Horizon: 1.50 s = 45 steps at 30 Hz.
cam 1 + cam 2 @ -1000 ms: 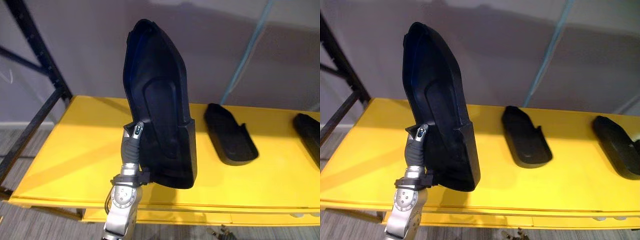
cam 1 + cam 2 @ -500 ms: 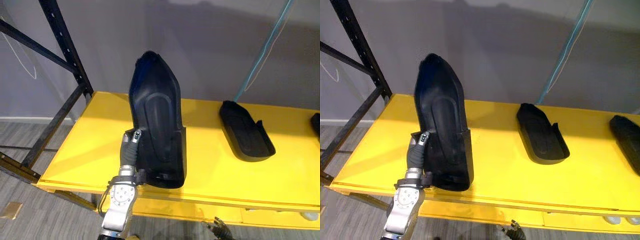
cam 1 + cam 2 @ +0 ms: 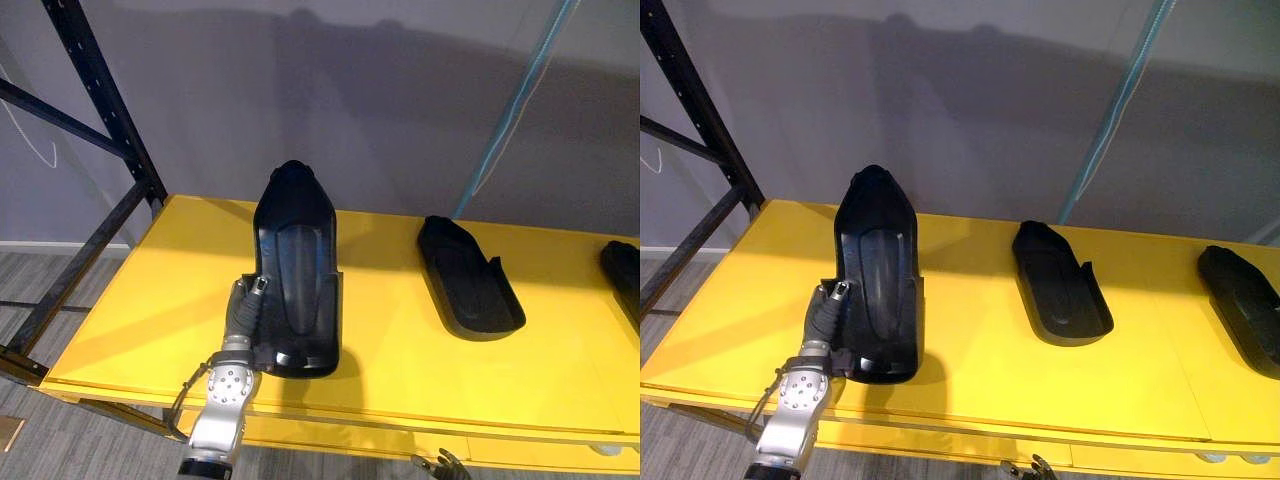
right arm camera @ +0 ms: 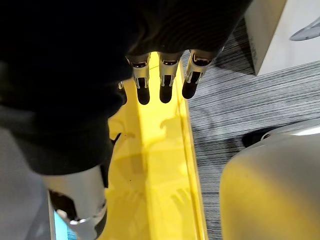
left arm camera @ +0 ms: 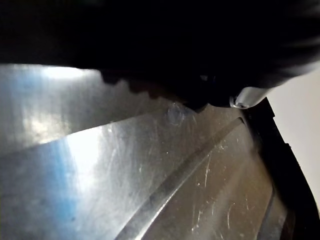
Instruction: Walk over and take plastic housings, then place them on the shelf
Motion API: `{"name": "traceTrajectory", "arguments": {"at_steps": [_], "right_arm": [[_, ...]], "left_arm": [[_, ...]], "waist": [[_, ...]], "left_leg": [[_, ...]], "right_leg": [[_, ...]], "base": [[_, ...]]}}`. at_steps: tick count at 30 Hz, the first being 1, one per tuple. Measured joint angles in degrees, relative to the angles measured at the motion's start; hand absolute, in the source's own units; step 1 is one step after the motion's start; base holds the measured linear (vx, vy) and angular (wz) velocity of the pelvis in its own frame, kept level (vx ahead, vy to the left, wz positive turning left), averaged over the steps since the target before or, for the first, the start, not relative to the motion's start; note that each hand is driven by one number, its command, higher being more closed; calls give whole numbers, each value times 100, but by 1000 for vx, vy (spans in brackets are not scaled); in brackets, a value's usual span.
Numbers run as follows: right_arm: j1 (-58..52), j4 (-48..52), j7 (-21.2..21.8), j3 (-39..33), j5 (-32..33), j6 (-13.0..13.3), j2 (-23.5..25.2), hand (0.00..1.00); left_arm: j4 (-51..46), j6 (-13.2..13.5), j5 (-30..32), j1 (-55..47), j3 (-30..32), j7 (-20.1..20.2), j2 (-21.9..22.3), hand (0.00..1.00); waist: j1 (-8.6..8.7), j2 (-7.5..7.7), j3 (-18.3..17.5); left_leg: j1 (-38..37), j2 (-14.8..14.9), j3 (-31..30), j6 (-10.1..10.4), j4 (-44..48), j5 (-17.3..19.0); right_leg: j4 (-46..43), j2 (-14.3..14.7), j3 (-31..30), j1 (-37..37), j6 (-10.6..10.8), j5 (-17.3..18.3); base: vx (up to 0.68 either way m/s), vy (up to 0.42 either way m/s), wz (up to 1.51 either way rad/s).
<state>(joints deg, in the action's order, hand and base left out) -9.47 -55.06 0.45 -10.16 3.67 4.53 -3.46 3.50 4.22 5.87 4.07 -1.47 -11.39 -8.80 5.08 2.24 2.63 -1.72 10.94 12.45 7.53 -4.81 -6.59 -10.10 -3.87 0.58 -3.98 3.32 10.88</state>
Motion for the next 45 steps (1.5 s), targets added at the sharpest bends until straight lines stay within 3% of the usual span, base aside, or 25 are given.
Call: {"name": "traceTrajectory", "arguments": {"at_steps": [11, 18, 28, 29, 45], "right_arm": [[-207, -10, 85, -8, -125, -21, -156, 0], [-362, -11, 86, 8, -223, -89, -134, 0], [-300, -117, 89, 25, -248, -91, -179, 0], [-279, -138, 89, 29, -250, -90, -180, 0], [-154, -208, 78, 128, -246, -90, -128, 0]], "left_arm": [[1050, -363, 359, 874, 495, -78, -402, 100], [1907, -553, 442, 1316, 694, -88, -503, 100], [2758, -604, 444, 1958, 791, -238, -677, 100], [2796, -604, 445, 1983, 791, -240, -709, 0], [3151, -736, 447, 2439, 926, -294, -756, 0]], "waist": [[208, -213, 125], [246, -186, 128], [304, -169, 120], [323, -167, 121], [360, 12, 286]], "left_leg": [[44, -80, 134, -94, -45, -129], [135, -128, 156, -40, -45, -79], [176, -89, 211, -32, -17, -100], [175, -84, 211, -32, -17, -100], [112, -122, 281, -36, -47, -82]], "right_leg": [[275, -90, -30, 69, 34, -164], [438, -109, -160, 110, 45, -208], [474, -52, -167, 92, 40, -303], [474, -48, -164, 91, 39, -304], [543, -113, -166, 104, 16, -306]], "base": [[-152, 19, -7], [-32, 27, -4], [92, -12, -2], [0, 0, 0], [-75, 15, -2]]}}
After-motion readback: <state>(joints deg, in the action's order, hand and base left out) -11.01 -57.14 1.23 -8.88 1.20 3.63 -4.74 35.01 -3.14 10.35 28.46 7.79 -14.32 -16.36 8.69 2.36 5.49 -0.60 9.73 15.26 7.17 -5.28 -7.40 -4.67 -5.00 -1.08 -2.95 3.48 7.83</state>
